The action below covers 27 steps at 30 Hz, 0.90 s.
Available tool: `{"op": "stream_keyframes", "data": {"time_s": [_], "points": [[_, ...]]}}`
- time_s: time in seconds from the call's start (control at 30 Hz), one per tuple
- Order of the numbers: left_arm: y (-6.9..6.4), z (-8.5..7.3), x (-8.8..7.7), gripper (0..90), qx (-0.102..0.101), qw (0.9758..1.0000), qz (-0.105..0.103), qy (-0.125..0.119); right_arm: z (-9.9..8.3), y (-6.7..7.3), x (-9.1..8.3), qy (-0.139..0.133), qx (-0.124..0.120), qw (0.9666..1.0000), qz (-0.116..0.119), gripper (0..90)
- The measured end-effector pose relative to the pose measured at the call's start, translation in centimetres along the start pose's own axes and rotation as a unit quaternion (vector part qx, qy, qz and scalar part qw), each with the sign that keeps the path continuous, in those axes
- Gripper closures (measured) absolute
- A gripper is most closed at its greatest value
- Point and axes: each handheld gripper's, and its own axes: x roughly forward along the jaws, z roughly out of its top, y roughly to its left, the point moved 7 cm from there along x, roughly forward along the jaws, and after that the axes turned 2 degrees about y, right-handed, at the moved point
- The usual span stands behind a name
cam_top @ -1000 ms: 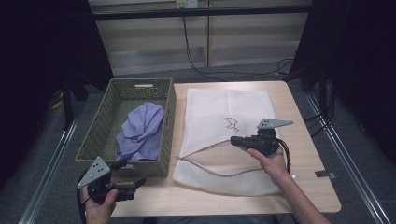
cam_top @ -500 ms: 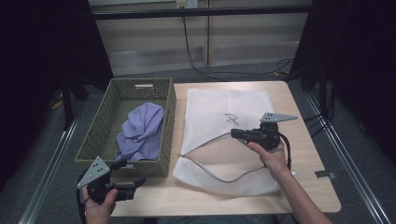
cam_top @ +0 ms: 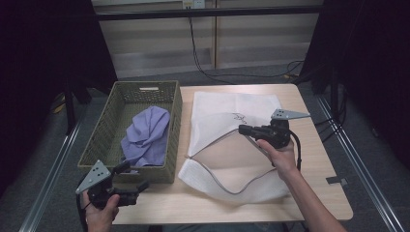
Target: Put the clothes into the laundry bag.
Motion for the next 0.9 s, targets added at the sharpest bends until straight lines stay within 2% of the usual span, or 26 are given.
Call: {"op": "stream_keyframes", "data": {"time_s": [0.07, 0.13, 0.17, 0.33, 0.4, 0.43, 0.53, 0.57, 0.67, 0.73, 0.8, 0.87, 0.9], "points": [[0.8, 1.0, 0.6, 5.1, 0.002, 1.0000, 0.008, -0.001, 0.2, -0.1, -0.2, -0.011, 0.002, 0.9999, -0.001, 89.2], [0.9, 1.2, 0.9, 5.2, -0.001, 1.0000, 0.008, 0.000, 0.5, -0.1, -0.3, -0.009, -0.002, 0.9999, -0.003, 89.1], [0.9, 1.3, 1.1, 5.3, -0.001, 1.0000, 0.002, 0.005, 0.6, -0.1, -0.5, -0.013, 0.000, 0.9999, -0.003, 89.1], [1.1, 3.1, 1.6, 6.9, 0.036, 0.9991, 0.015, 0.014, 1.2, 0.0, -0.9, -0.031, 0.006, 0.9995, 0.008, 89.1], [1.6, 3.9, 1.9, 7.6, 0.040, 0.9989, 0.018, 0.014, 1.2, -0.1, -1.0, -0.032, 0.007, 0.9994, 0.012, 89.1], [2.0, 4.2, 2.2, 7.8, 0.039, 0.9987, 0.023, 0.021, 1.2, -0.1, -1.0, -0.030, 0.005, 0.9995, 0.010, 89.1], [3.3, 5.2, 3.4, 8.4, 0.034, 0.9988, 0.012, 0.032, 1.0, 0.0, -0.8, -0.028, 0.006, 0.9995, 0.011, 89.1], [3.8, 5.4, 3.9, 8.4, 0.030, 0.9987, 0.018, 0.037, 0.9, 0.0, -0.8, -0.027, 0.007, 0.9995, 0.011, 89.1], [5.1, 6.0, 5.0, 8.4, 0.035, 0.9977, 0.032, 0.048, 0.5, 0.1, -0.7, -0.016, 0.004, 0.9998, 0.010, 89.1], [5.9, 6.2, 5.8, 8.4, 0.033, 0.9974, 0.028, 0.058, 0.2, 0.0, -0.6, -0.012, 0.006, 0.9999, 0.009, 89.1], [6.7, 6.3, 6.5, 8.2, 0.030, 0.9969, 0.039, 0.061, 0.0, -0.2, -0.6, -0.008, 0.006, 0.9999, 0.005, 89.1], [7.4, 6.4, 7.0, 8.1, 0.038, 0.9954, 0.046, 0.075, 0.0, -0.3, -0.6, -0.008, 0.007, 0.9999, 0.008, 89.1], [7.7, 6.4, 7.3, 8.0, 0.034, 0.9952, 0.043, 0.081, 0.0, -0.4, -0.5, -0.007, 0.007, 0.9999, 0.008, 89.1]]}}
